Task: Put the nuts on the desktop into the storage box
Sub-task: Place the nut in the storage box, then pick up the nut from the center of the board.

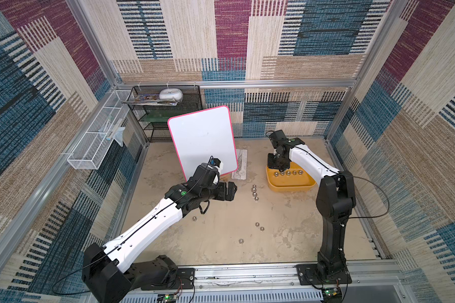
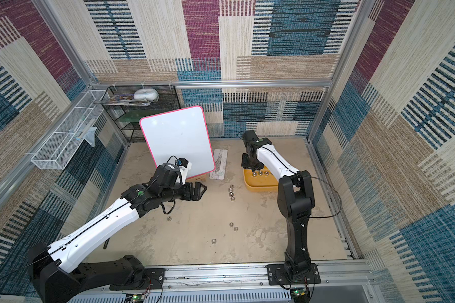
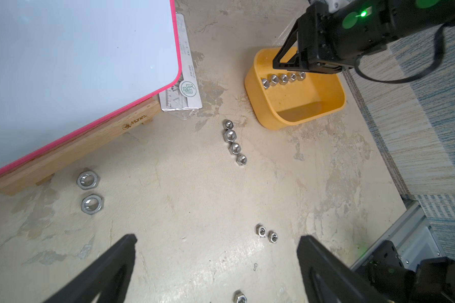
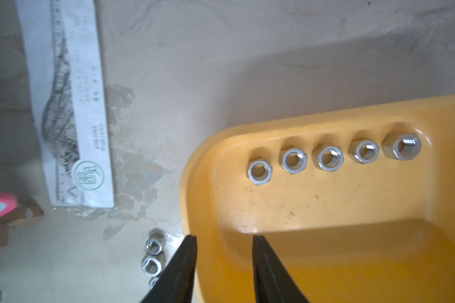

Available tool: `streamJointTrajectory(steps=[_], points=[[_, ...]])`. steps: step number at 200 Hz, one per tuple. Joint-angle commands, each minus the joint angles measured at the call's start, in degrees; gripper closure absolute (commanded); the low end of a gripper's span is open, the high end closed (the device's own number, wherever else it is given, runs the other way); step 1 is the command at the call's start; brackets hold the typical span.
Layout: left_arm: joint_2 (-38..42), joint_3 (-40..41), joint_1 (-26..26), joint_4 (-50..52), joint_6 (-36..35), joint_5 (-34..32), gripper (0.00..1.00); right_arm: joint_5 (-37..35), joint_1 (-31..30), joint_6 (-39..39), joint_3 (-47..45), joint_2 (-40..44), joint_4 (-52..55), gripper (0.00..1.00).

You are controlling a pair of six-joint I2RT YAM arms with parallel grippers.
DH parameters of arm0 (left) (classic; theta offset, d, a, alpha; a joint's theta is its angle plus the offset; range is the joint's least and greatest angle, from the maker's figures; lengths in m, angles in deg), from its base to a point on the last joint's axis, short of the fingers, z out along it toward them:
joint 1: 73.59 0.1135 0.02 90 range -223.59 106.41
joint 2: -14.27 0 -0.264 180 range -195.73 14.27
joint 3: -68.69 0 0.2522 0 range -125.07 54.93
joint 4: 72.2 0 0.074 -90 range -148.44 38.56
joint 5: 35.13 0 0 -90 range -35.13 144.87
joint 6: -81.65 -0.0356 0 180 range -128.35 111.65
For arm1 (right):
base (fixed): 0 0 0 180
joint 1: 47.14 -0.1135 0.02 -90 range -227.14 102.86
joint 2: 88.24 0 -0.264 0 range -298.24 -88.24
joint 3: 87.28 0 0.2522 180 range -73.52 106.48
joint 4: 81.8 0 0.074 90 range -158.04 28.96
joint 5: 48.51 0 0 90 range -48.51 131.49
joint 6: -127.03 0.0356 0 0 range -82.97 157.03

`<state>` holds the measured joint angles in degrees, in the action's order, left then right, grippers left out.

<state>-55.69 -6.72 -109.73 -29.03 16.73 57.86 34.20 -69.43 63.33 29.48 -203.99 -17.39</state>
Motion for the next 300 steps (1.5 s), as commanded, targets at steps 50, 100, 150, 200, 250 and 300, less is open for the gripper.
streamJointTrajectory(steps=[50, 100, 150, 200, 250, 300], points=[[4.4, 3.9, 1.4, 2.2, 1.0, -0.3, 0.0, 0.0, -8.7, 4.3, 1.4, -1.9, 2.8, 0.59], [7.7, 5.8, 1.7, 3.3, 1.6, -0.4, 0.0, 1.1, -12.0, 5.4, 0.2, -5.0, 1.8, 0.59], [9.1, 6.5, 1.8, 4.1, 1.5, -0.6, 0.0, 2.1, -13.2, 5.7, -3.3, -6.0, 0.0, 0.56], [9.6, 6.5, 1.9, 4.0, 1.5, -0.3, 0.0, 1.7, -13.3, 5.7, -5.2, -7.5, -1.2, 0.56], [9.8, 6.7, 1.9, 4.1, 1.6, -0.5, 0.0, 1.7, -13.2, 5.6, -5.0, -8.8, -1.5, 0.56], [9.9, 6.7, 1.9, 4.0, 1.7, -0.5, 0.0, 1.9, -13.2, 5.6, -4.6, -9.8, -1.4, 0.59]])
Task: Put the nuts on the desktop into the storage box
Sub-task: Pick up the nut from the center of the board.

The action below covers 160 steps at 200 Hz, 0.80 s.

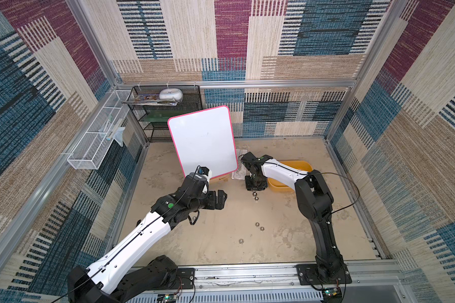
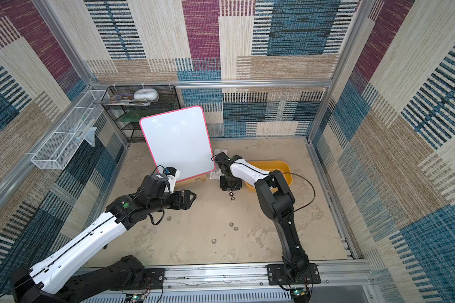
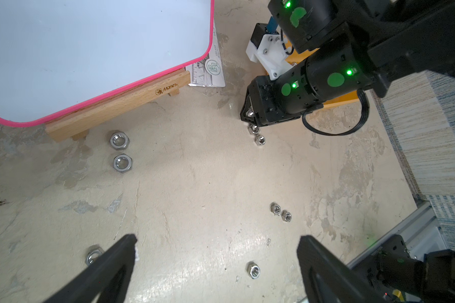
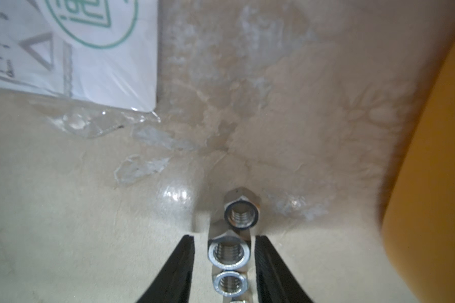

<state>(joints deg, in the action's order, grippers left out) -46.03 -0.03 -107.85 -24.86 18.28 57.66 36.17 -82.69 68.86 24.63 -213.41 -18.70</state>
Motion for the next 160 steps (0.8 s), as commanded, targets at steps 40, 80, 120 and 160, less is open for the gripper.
streamJointTrajectory(steps=[40, 80, 120, 160], points=[[0.4, 0.6, 0.0, -0.5, 0.4, -0.1, 0.0, -0.1, 0.0, 0.0, 0.1, -0.7, -0.2, 0.63], [0.5, 0.7, 0.1, -0.7, 0.4, 0.0, 0.0, -0.2, 0.0, -0.1, 0.1, -0.7, -0.1, 0.67], [0.6, 0.7, 0.1, -0.6, 0.3, 0.0, 0.0, -0.1, 0.0, 0.0, 0.0, -1.0, -0.2, 0.71], [0.3, 0.6, 0.1, -1.1, 0.2, 0.3, 0.0, -1.5, 0.0, -0.4, 2.7, 0.2, 1.6, 0.74]])
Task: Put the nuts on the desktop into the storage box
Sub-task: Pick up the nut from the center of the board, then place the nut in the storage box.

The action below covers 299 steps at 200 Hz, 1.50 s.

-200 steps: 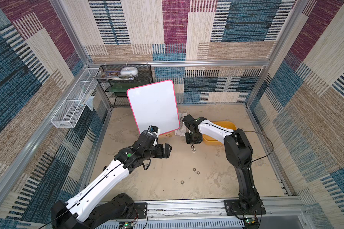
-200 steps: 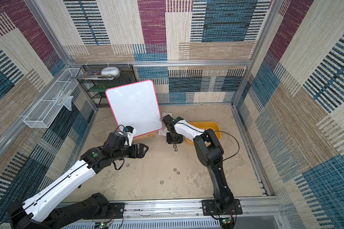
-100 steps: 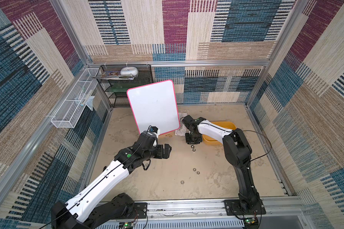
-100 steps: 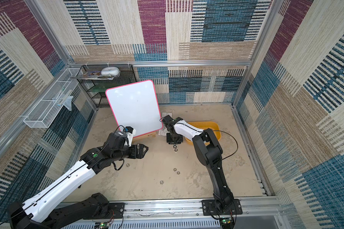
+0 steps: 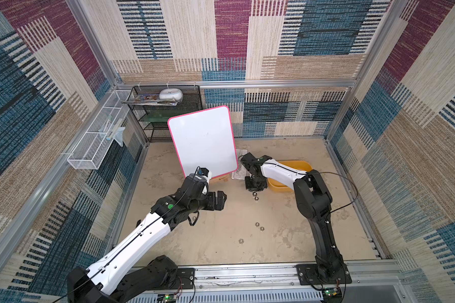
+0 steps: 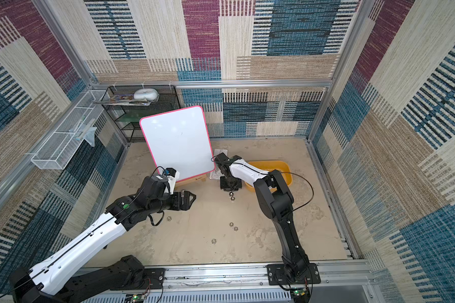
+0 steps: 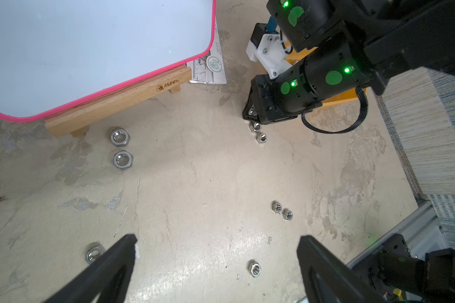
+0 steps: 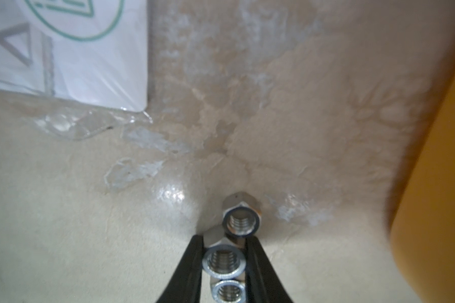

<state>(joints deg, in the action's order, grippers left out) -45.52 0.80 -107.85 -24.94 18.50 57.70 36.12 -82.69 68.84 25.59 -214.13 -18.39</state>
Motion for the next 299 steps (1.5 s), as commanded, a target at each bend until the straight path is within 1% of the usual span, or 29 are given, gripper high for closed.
streamJointTrajectory(steps=[1, 45, 77, 128, 180, 236, 299], points=[[-0.2, -0.3, 0.1, -1.0, -0.1, 0.3, 0.0, -1.5, 0.0, -0.4, 1.8, 1.0, 1.3, 0.74], [-2.1, -1.2, 0.1, -2.5, -0.4, 2.0, 0.0, -3.7, 1.3, -1.1, 5.0, 4.4, 4.0, 0.73], [-4.1, -2.3, 0.1, -4.1, -1.1, 4.9, 0.0, -5.4, 3.6, -1.8, 5.4, 8.0, 5.2, 0.72], [-8.7, -5.1, 0.0, -5.6, -1.3, 8.1, 0.0, -6.0, 9.9, -3.0, -0.8, 14.0, 3.4, 0.72], [-11.9, -7.3, -0.1, -6.7, -1.3, 10.1, 0.0, -4.4, 18.0, -4.3, -9.5, 18.4, -0.9, 0.72], [-14.4, -9.4, -0.1, -6.6, -1.1, 10.9, 0.0, -3.3, 26.0, -6.2, -15.5, 17.7, -5.8, 0.71], [-17.8, -12.0, -0.6, -6.5, -1.9, 13.2, 0.0, -3.2, 31.4, -7.8, -13.9, 13.4, -8.0, 0.71]])
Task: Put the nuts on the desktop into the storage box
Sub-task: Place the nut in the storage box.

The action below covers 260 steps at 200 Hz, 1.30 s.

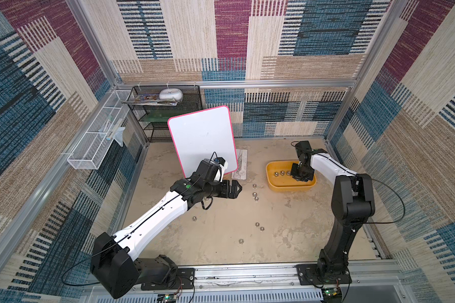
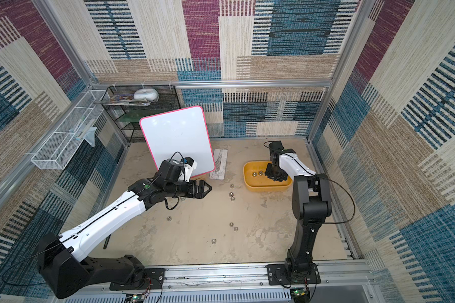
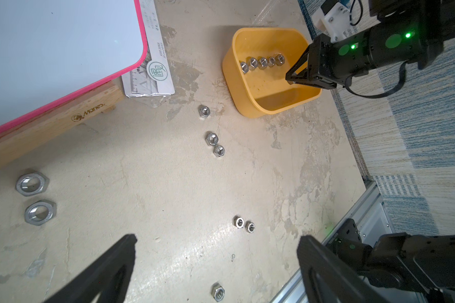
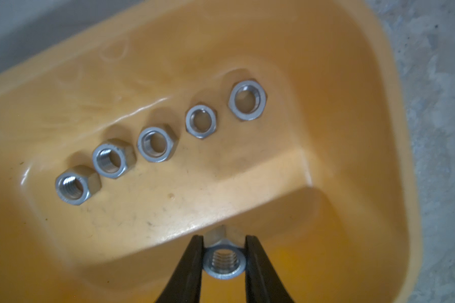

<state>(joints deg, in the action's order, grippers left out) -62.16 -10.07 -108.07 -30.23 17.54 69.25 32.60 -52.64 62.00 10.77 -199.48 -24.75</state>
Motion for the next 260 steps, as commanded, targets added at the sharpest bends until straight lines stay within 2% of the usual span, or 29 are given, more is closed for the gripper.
streamJointTrajectory(steps=[1, 127, 151, 219, 260], points=[[-1.3, -1.2, -0.4, -1.2, -0.9, 1.8, 0.0, 0.4, 1.4, -1.0, 0.9, -1.3, -1.6, 0.71], [-5.7, -4.4, -0.9, 0.1, -1.1, 1.8, 0.0, 0.1, 4.8, -3.1, 5.8, -9.5, -2.2, 0.69], [-5.8, -4.5, -0.9, 0.3, -1.1, 1.7, 0.0, 0.3, 4.9, -3.4, 6.6, -10.2, -1.8, 0.64], [-4.7, -3.7, -1.0, 0.5, -0.8, 1.2, 0.0, 0.8, 4.2, -2.1, 5.9, -4.3, 0.2, 0.6], [-2.6, -1.8, -0.9, 0.5, 0.2, -0.4, 0.0, 0.9, 0.0, -1.1, 5.8, 0.5, 2.1, 0.59]])
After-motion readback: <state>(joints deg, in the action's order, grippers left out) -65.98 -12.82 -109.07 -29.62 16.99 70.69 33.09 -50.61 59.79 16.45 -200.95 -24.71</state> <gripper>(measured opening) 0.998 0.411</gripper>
